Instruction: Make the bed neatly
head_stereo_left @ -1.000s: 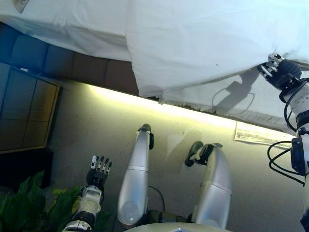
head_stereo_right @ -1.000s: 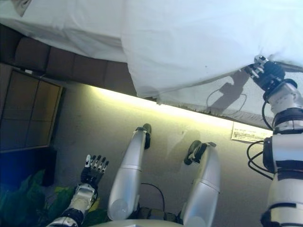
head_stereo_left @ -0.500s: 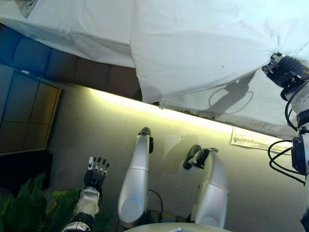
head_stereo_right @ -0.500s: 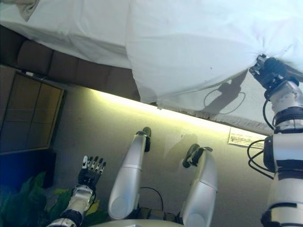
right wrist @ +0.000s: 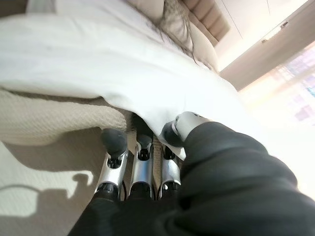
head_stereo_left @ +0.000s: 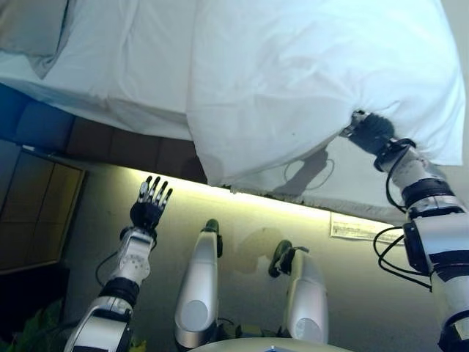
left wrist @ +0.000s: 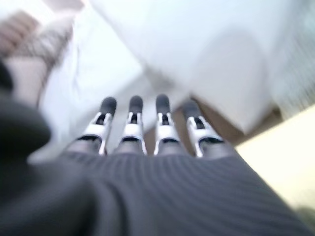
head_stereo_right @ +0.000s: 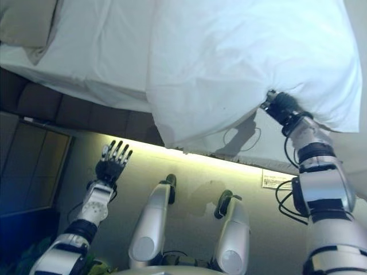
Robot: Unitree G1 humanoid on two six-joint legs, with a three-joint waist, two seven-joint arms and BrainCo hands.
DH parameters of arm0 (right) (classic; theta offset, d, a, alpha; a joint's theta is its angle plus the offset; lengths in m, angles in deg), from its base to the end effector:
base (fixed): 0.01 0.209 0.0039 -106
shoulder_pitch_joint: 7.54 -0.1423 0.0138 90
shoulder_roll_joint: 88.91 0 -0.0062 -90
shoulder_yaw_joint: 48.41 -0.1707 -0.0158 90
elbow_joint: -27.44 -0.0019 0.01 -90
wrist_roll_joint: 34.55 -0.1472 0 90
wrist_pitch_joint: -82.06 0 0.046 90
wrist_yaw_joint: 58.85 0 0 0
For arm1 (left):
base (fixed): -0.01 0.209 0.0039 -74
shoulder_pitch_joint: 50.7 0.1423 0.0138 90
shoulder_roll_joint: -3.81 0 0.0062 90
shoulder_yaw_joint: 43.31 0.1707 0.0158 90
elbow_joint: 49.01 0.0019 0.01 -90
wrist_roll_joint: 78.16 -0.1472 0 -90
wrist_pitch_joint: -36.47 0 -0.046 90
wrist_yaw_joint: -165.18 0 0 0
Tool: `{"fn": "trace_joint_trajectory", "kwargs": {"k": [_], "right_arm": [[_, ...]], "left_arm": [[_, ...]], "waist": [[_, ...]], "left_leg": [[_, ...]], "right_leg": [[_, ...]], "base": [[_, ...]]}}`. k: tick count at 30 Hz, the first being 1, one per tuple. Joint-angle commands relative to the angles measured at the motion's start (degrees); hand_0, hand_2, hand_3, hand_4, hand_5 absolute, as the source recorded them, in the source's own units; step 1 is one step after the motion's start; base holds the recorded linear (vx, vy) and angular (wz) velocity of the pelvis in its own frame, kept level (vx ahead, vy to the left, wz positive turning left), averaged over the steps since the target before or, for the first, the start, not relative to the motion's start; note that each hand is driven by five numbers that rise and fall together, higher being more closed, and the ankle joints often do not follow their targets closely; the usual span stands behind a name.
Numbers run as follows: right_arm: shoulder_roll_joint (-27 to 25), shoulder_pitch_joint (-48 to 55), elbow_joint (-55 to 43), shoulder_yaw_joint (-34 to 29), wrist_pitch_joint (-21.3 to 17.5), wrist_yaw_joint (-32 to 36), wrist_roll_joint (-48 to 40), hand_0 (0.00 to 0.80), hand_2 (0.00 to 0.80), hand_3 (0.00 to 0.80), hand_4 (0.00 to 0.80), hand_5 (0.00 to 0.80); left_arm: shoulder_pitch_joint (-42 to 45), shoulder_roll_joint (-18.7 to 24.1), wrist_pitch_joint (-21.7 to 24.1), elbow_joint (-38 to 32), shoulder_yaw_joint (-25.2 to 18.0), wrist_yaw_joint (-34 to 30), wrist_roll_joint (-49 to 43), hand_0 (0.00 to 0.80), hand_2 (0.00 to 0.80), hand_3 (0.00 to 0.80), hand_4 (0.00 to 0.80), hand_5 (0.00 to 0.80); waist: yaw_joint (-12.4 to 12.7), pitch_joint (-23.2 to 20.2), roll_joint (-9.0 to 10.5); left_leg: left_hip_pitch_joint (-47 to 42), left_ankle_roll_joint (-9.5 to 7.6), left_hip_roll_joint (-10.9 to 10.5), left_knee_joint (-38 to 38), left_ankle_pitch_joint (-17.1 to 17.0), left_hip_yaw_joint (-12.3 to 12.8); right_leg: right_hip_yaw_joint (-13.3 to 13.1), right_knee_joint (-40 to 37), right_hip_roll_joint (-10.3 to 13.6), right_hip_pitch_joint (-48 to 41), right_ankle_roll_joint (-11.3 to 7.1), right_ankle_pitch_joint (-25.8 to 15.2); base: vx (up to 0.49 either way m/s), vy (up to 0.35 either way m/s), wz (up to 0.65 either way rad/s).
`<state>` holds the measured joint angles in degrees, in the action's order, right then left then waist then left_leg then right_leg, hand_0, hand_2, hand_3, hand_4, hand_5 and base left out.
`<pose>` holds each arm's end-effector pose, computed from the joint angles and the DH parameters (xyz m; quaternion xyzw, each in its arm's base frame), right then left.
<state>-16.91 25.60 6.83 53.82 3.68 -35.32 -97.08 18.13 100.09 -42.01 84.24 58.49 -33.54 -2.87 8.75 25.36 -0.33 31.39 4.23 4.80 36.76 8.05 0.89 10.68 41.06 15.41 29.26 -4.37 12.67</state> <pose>0.3393 -0.2671 0.1413 0.2703 0.0817 0.0722 0.9566 0.2596 0.2235 0.0174 -0.3912 0.0241 -0.0113 0.9199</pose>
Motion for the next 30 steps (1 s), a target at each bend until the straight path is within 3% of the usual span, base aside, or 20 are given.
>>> {"fn": "trace_joint_trajectory", "kwargs": {"k": [1, 2, 7, 20, 24, 30], "right_arm": [[3.3, 2.1, -5.7, 1.8, -0.8, 3.9, -3.6, 0.800, 0.800, 0.800, 0.800, 0.800], [4.5, 2.2, -6.3, 2.5, -1.0, 3.5, -3.3, 0.800, 0.800, 0.800, 0.800, 0.800], [6.6, 2.5, -8.8, 4.7, -0.7, 1.7, -3.4, 0.800, 0.800, 0.800, 0.800, 0.800], [8.6, -2.5, -10.2, 8.7, -0.9, -1.3, -7.0, 0.800, 0.800, 0.800, 0.800, 0.800], [10.0, -3.8, -9.8, 9.8, -1.5, -1.5, -8.0, 0.800, 0.800, 0.800, 0.800, 0.800], [11.9, -3.7, -10.9, 10.6, -2.1, -1.9, -9.8, 0.800, 0.800, 0.800, 0.800, 0.800]], "left_arm": [[-1.0, -1.2, -0.9, -0.9, 3.2, 3.0, -0.2, 0.000, 0.000, 0.000, 0.000, 0.000], [-2.3, -1.6, -1.4, -0.6, 3.7, 3.6, -0.7, 0.000, 0.000, 0.000, 0.000, 0.000], [-5.9, -3.2, -6.6, 1.3, 5.7, 4.4, 1.0, 0.000, 0.000, 0.000, 0.000, 0.000], [-11.9, -8.6, -33.7, 8.5, 11.0, 3.5, 18.5, 0.000, 0.000, 0.000, 0.000, 0.000], [-13.2, -11.3, -36.5, 10.6, 11.8, 6.1, 25.6, 0.000, 0.000, 0.000, 0.000, 0.000], [-13.7, -14.4, -36.3, 11.4, 12.0, 7.4, 30.4, 0.000, 0.000, 0.000, 0.000, 0.000]], "waist": [[0.0, -5.6, 0.14], [-0.2, -5.5, 0.26], [-1.3, -6.1, 0.65], [-4.1, -4.5, 2.53], [-4.8, -4.0, 3.47], [-5.5, -3.9, 5.09]], "left_leg": [[-3.6, -0.15, 0.3, -6.4, -2.2, 0.3], [-4.1, -0.40, 0.4, -8.3, -4.5, 0.8], [-7.7, 0.03, 0.5, -11.5, -5.4, 1.4], [-10.2, 0.31, 1.7, -12.5, -4.4, 1.5], [-10.2, 0.39, 2.3, -12.7, -4.1, 1.6], [-10.6, 0.59, 2.9, -13.6, -4.1, 1.9]], "right_leg": [[1.3, -7.9, 1.2, -3.4, -0.67, -6.3], [1.9, -9.9, 1.2, -3.9, -0.26, -8.3], [2.6, -14.0, 1.0, -7.5, -0.89, -9.4], [1.1, -17.2, -0.1, -9.0, -2.06, -11.1], [0.6, -17.9, -0.9, -8.7, -2.12, -11.4], [0.2, -19.9, -2.1, -9.1, -2.30, -12.0]], "base": [[-0.091, 0.022, -0.07], [-0.100, 0.024, -0.07], [-0.002, 0.042, -0.05], [0.003, -0.013, -0.02], [0.001, -0.055, -0.09], [0.001, -0.096, -0.07]]}}
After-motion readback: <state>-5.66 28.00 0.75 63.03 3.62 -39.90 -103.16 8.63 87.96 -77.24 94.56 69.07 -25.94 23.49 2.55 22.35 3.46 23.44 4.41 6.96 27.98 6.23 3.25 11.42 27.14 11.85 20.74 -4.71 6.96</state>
